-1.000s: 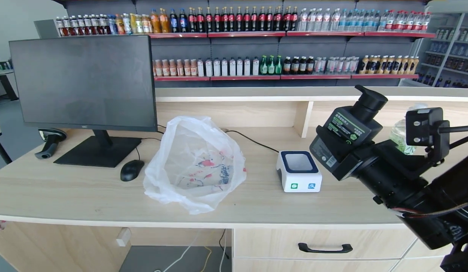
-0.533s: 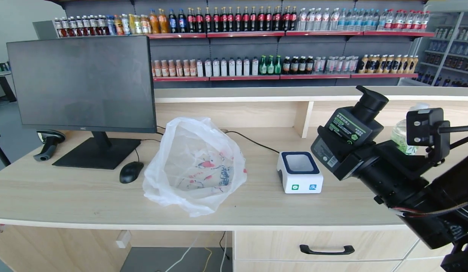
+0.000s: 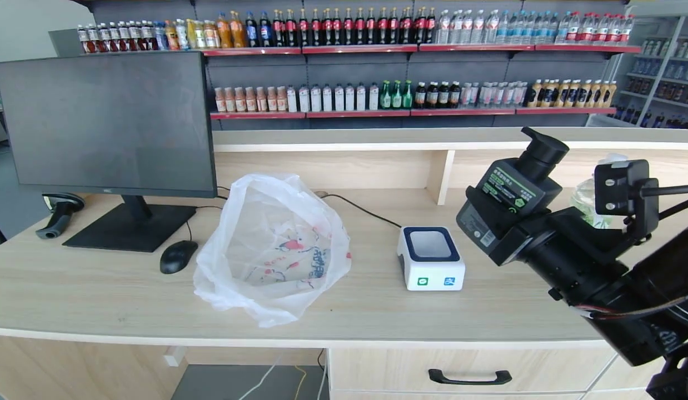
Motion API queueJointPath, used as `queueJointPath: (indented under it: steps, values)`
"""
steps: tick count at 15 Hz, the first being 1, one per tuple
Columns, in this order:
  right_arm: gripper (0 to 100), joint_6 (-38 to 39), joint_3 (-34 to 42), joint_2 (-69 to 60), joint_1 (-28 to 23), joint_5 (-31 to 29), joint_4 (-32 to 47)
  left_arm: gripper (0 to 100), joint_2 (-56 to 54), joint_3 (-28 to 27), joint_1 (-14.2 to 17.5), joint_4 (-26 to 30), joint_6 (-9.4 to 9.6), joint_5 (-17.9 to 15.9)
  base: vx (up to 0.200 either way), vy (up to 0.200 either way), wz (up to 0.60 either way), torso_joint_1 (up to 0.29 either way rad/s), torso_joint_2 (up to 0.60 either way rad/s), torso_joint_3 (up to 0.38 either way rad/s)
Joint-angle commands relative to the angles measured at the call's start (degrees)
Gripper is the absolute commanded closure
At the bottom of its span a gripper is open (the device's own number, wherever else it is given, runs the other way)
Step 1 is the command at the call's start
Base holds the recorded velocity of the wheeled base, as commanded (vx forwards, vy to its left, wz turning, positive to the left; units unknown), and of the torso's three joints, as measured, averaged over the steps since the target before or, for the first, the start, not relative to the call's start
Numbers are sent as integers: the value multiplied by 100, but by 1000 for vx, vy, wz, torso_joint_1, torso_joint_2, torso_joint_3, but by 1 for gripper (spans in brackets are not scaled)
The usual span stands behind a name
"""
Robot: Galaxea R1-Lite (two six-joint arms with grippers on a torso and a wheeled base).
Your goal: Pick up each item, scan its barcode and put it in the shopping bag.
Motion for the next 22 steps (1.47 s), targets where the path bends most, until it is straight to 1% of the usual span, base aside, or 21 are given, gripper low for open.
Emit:
queueJointPath:
  steps: [1, 5, 7, 9, 11, 13, 16, 19, 21, 22]
  values:
    - [100, -7, -13, 24, 5, 12, -8, 0, -2, 0, 0, -24, -12, 0, 0, 0, 0, 0, 0, 0]
    - [100, -227, -180, 156, 5, 91, -8, 0, -2, 0, 0, -24, -3, 0, 0, 0, 0, 0, 0, 0]
    - [100, -420, -259, 306, -3, 592, -8, 0, -2, 0, 0, -24, -3, 0, 0, 0, 0, 0, 0, 0]
    - [100, -499, -409, 490, -12, 706, -8, 0, 6, 0, 0, -33, -3, 0, 0, 0, 0, 0, 0, 0]
    - [100, -587, -848, 903, -12, 1084, -8, 0, -2, 0, 0, -33, 6, 0, 0, 0, 0, 0, 0, 0]
    - [100, -658, -1015, 1237, -12, 1383, -8, 0, -2, 0, 0, -33, 14, 0, 0, 0, 0, 0, 0, 0]
    - [100, -649, -1191, 1562, -21, 1603, -8, 0, -2, 0, 0, -42, 32, 0, 0, 0, 0, 0, 0, 0]
    - [100, -658, -1446, 1853, -74, 1963, -8, 0, 6, 0, 0, -42, 32, 0, 0, 0, 0, 0, 0, 0]
    - [100, -728, -1578, 1976, -126, 1998, -8, 0, -2, 0, 0, -42, 14, 0, 0, 0, 0, 0, 0, 0]
    - [100, -833, -1587, 2028, -214, 2192, -8, 0, -2, 0, 0, -42, 6, 0, 0, 0, 0, 0, 0, 0]
